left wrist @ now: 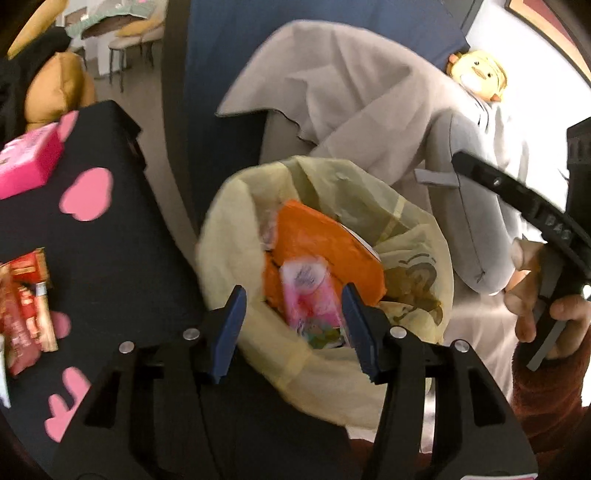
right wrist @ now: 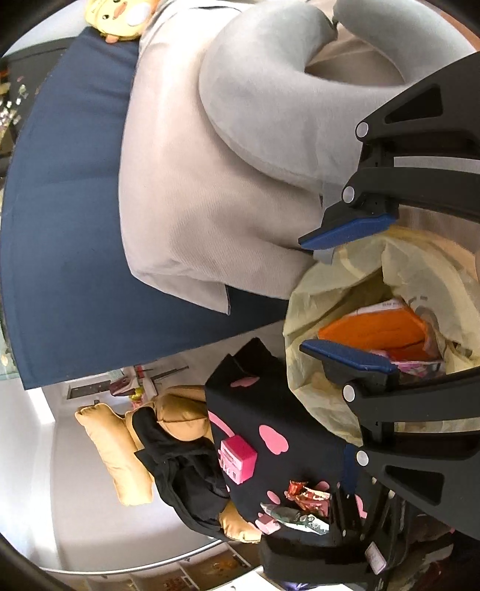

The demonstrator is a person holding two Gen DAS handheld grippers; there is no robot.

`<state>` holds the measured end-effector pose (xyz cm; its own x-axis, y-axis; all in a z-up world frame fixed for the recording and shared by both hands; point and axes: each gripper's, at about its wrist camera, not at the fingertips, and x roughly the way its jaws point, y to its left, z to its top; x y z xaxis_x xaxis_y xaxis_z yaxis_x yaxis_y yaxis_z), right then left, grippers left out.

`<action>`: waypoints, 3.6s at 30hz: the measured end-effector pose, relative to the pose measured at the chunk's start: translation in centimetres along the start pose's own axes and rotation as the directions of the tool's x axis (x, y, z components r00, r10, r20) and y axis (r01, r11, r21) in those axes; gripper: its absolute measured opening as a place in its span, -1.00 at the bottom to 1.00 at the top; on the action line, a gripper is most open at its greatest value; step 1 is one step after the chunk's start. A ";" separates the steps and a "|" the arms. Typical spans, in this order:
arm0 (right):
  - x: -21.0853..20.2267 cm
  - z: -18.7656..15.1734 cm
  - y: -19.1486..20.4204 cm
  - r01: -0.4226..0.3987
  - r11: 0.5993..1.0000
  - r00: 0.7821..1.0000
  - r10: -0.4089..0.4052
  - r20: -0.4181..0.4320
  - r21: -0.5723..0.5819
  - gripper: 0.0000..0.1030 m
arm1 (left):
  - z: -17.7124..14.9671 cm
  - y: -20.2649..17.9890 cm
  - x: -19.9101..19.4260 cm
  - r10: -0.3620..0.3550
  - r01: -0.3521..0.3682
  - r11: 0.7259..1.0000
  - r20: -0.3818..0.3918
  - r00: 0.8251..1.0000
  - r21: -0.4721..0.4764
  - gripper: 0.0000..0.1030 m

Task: Collect trash
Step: 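Open the right gripper over the trash bag while the left releases the tissue pack, then move both tools back over the table toward the red wrappers, then grasp the red snack wrappers with the right gripper while the left reaches the green box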

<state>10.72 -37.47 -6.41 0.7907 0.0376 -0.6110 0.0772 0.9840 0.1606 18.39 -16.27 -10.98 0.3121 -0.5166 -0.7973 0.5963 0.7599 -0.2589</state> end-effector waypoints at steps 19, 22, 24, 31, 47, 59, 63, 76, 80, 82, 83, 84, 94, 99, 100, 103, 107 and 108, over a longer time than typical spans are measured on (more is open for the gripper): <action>5.0 -0.1 19.3 -0.346 0.909 0.938 0.326 -0.119 -0.233 -0.07 | -10.2 18.7 -19.2 0.512 -0.401 0.813 0.191 0.837 -0.422 0.19; 6.7 -0.5 23.8 -0.395 0.867 0.918 0.360 -0.167 -0.305 -0.07 | -12.2 21.2 -20.9 0.509 -0.365 0.788 0.189 0.840 -0.496 0.20; 8.0 -0.6 25.9 -0.436 0.835 0.900 0.390 -0.196 -0.336 -0.07 | -13.4 22.2 -21.5 0.502 -0.345 0.779 0.190 0.843 -0.524 0.20; 13.5 -0.1 30.8 -0.438 0.799 0.895 0.348 -0.277 -0.412 -0.07 | -16.2 24.7 -22.4 0.488 -0.293 0.748 0.193 0.851 -0.596 0.21; 15.3 -4.0 31.3 -0.532 0.819 0.808 0.416 -0.417 -0.214 -0.07 | -18.4 26.5 -22.9 0.474 -0.261 0.727 0.189 0.860 -0.635 0.22; 13.2 -6.2 32.6 -0.507 0.796 0.836 0.362 -0.412 -0.330 -0.04 | -18.4 26.2 -22.7 0.462 -0.253 0.729 0.185 0.867 -0.636 0.22; 12.9 -6.7 32.5 -0.499 0.799 0.845 0.363 -0.391 -0.336 -0.04 | -18.3 26.2 -22.3 0.457 -0.257 0.731 0.174 0.872 -0.632 0.22; 10.0 -6.3 31.8 -0.486 0.775 0.864 0.355 -0.358 -0.404 -0.04 | -15.0 25.4 -21.2 0.374 -0.193 0.802 0.223 0.900 -0.566 0.23; 8.9 -5.2 30.6 -0.450 0.796 0.888 0.351 -0.296 -0.406 -0.04 | -11.9 26.4 -19.4 0.391 -0.225 0.822 0.231 0.891 -0.523 0.23; 8.5 -4.5 30.0 -0.434 0.813 0.898 0.352 -0.266 -0.389 -0.04 | -10.6 27.7 -18.0 0.397 -0.246 0.819 0.201 0.896 -0.519 0.23; 8.2 -4.2 29.5 -0.421 0.824 0.904 0.350 -0.244 -0.379 -0.04 | -10.0 28.5 -17.0 0.397 -0.259 0.816 0.175 0.901 -0.517 0.23; 8.1 -4.0 29.1 -0.412 0.831 0.909 0.346 -0.232 -0.374 -0.04 | -9.6 29.2 -16.2 0.392 -0.269 0.814 0.146 0.908 -0.514 0.23; 8.4 -3.6 28.0 -0.364 0.851 0.930 0.305 -0.207 -0.379 -0.04 | -7.6 30.0 -13.3 0.428 -0.342 0.804 0.075 0.901 -0.486 -0.68; 7.6 -3.5 29.6 -0.370 0.814 0.929 0.317 -0.191 -0.447 -0.04 | -10.6 28.9 -15.7 0.390 -0.315 0.832 0.077 0.918 -0.457 -0.73; 7.5 -3.3 29.9 -0.371 0.805 0.928 0.318 -0.192 -0.463 -0.04 | -11.0 28.6 -16.0 0.380 -0.308 0.836 0.074 0.922 -0.454 -0.73; 8.1 -2.2 31.5 -0.384 0.769 0.923 0.325 -0.206 -0.510 -0.04 | -13.1 27.5 -17.3 0.350 -0.288 0.854 0.070 0.934 -0.434 -0.72; 10.4 -0.2 33.3 -0.405 0.753 0.914 0.342 -0.218 -0.519 -0.04 | -14.7 27.0 -18.5 0.332 -0.259 0.853 0.088 0.939 -0.453 -0.72; 11.1 0.3 33.7 -0.412 0.749 0.911 0.347 -0.224 -0.519 -0.04 | -15.0 27.0 -18.7 0.328 -0.251 0.852 0.093 0.940 -0.460 -0.73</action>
<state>22.32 -3.93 -7.57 0.6110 0.4143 -0.6745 -0.5834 0.8116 -0.0300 17.56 19.83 -11.23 0.5578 -0.2736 -0.7836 0.0894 0.9584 -0.2710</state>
